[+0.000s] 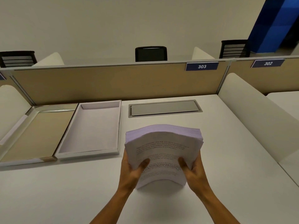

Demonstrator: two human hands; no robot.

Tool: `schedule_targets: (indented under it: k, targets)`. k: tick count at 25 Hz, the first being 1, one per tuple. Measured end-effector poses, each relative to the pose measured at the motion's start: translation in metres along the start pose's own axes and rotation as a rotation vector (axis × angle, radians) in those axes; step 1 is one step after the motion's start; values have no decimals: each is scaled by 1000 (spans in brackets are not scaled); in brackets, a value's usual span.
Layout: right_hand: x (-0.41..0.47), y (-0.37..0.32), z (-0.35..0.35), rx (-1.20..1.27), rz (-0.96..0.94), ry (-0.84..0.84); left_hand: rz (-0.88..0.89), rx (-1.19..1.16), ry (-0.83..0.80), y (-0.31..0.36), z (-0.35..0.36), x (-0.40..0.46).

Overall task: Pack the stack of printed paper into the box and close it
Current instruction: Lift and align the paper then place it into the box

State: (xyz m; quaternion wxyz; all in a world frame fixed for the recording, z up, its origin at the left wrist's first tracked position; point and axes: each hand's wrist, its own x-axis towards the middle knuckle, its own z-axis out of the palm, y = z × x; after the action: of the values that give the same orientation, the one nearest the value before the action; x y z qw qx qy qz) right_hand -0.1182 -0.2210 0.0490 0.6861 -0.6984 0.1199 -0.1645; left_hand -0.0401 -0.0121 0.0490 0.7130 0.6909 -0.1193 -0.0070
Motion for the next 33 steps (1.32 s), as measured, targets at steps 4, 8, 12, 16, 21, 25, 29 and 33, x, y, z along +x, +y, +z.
schedule_targets:
  k: [4, 8, 12, 16, 21, 25, 29, 33]
  targets:
    - [-5, 10, -7, -3, 29, 3, -10, -4, 32, -9, -4, -3]
    - [-9, 18, 4, 20, 38, 52, -36, 10, 32, -17, 5, -11]
    - [-9, 11, 11, 49, 43, 72, 16, 45, 92, -15, 8, -15]
    - [-6, 7, 10, 48, 40, 82, 50, 55, 111, -11, 8, -11]
    - [-11, 14, 4, 35, 35, 63, 18, 113, 61, -23, 6, -11]
    - [-12, 11, 3, 29, 42, 27, 44, 116, 65, -21, 6, -9]
    - [-3, -1, -1, 22, 11, 32, 75, 112, 75, -13, 9, -1]
    - [-4, 6, 0, 23, 16, 11, 49, 107, 57, -19, 8, 1]
